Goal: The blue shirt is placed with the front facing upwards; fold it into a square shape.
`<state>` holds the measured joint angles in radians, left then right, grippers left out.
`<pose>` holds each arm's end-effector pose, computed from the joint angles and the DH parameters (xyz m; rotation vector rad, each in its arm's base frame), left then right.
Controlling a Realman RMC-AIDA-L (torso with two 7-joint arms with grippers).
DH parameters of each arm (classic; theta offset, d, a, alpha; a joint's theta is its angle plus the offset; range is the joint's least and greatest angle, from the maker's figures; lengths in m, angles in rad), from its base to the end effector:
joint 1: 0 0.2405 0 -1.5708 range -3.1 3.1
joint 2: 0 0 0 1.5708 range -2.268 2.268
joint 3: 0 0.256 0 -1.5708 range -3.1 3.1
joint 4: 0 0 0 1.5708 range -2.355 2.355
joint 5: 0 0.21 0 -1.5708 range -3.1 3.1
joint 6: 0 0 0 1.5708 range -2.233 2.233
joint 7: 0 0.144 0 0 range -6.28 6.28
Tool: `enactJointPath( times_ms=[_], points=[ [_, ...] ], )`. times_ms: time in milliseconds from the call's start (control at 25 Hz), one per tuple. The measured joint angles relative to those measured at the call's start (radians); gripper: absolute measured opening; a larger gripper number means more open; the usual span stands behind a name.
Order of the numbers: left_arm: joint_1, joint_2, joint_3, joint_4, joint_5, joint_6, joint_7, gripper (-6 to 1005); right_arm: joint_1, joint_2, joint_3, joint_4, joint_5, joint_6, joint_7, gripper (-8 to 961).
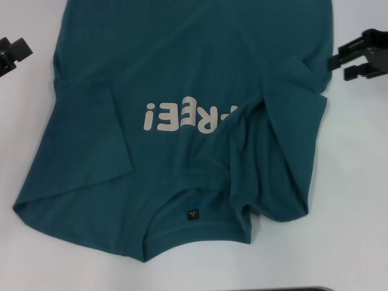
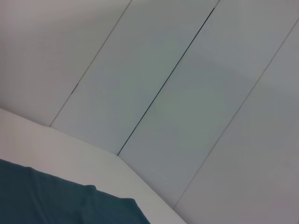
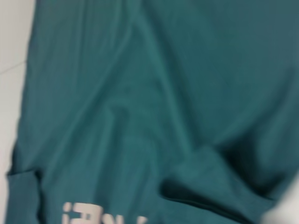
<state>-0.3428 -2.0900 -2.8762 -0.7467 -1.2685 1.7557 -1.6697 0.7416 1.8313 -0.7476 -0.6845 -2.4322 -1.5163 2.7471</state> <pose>-0.3165 0.2775 0.0802 -2.1551 -1.0728 -1.1760 0.2763 0.3953 0.0895 -2.0324 1.9891 0.1246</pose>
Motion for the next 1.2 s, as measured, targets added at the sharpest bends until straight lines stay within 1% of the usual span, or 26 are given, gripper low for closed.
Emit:
enactJointPath(
  times_ms=[120,200,400,640,800,1040,1200],
  points=[
    [-0.006,0.0,0.0,0.0,-0.002,-0.003,-0.002,887,-0.012,-0.003,0.0,-0.022,-0.035,-0.019,-0.026,510],
    [-0.009,-0.001,0.0,0.0,-0.002,-0.004,-0.002,887,-0.009,0.002,-0.006,-0.019,-0.07,-0.02,-0.057,508],
    [-0.009,-0.004,0.0,0.0,-0.002,-0.005,-0.003,887,0.019,0.042,-0.015,-0.025,-0.164,0.016,-0.088,503],
    [-0.005,-0.006,0.0,0.001,-0.004,-0.006,-0.004,887,0.035,0.067,-0.054,-0.018,-0.197,0.078,-0.075,500],
    [-0.003,-0.006,0.0,0.001,-0.006,-0.006,-0.004,887,0.038,0.088,-0.064,-0.009,-0.199,0.117,-0.075,492],
    [-0.006,-0.005,0.0,0.001,-0.006,-0.005,-0.005,886,0.046,0.102,-0.067,0.029,-0.207,0.17,-0.078,477],
    [-0.008,-0.005,0.0,0.001,-0.006,-0.005,-0.005,886,0.047,0.106,-0.067,0.045,-0.207,0.195,-0.078,467]
  ],
)
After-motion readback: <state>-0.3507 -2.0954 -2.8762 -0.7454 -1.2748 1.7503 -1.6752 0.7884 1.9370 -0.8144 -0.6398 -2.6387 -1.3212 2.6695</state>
